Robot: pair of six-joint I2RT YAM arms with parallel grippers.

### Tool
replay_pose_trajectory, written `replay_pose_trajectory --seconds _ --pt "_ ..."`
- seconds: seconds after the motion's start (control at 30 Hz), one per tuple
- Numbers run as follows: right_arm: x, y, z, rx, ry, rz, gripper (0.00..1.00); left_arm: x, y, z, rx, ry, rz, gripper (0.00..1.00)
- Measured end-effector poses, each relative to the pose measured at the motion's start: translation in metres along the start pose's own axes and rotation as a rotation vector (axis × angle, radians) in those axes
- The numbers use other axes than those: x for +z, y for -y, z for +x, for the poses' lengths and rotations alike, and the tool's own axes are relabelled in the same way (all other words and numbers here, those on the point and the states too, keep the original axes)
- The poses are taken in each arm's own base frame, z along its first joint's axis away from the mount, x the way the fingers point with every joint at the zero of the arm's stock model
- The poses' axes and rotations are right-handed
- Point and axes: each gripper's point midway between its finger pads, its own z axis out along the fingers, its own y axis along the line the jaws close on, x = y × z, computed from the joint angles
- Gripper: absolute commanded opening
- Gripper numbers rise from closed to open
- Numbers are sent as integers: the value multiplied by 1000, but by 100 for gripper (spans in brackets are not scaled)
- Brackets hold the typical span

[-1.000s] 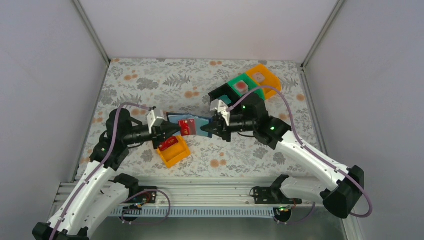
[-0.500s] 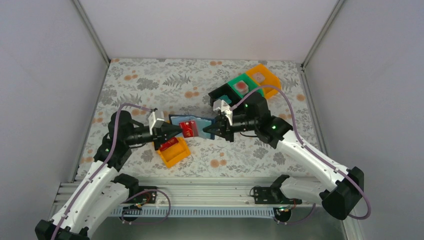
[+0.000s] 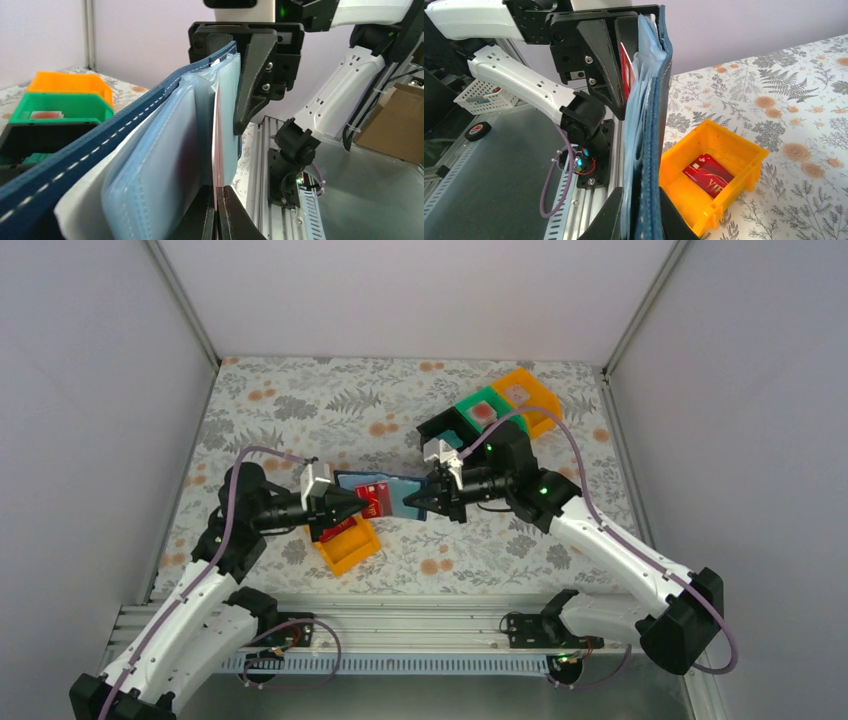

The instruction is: Take the credit cards out of the card holder

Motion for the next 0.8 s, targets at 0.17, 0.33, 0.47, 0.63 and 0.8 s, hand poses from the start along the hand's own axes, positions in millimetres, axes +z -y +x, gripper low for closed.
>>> replay_pose_trajectory --seconds 0.17,0.33,0.47,0.63,0.8 --pt "-3 17 0 25 -1 94 4 -2 -11 0 -38 -9 -71 2" --pt "-34 72 -1 161 38 338 4 -16 -52 -2 -136 2 -314 2" --pt "-66 116 10 330 76 487 4 -27 -74 1 -263 29 -435 2" --pt "-49 129 61 536 -21 441 4 -29 -76 -10 -317 80 -436 2" --pt "-32 121 143 775 -172 391 5 -30 -72 -21 -313 116 -415 2"
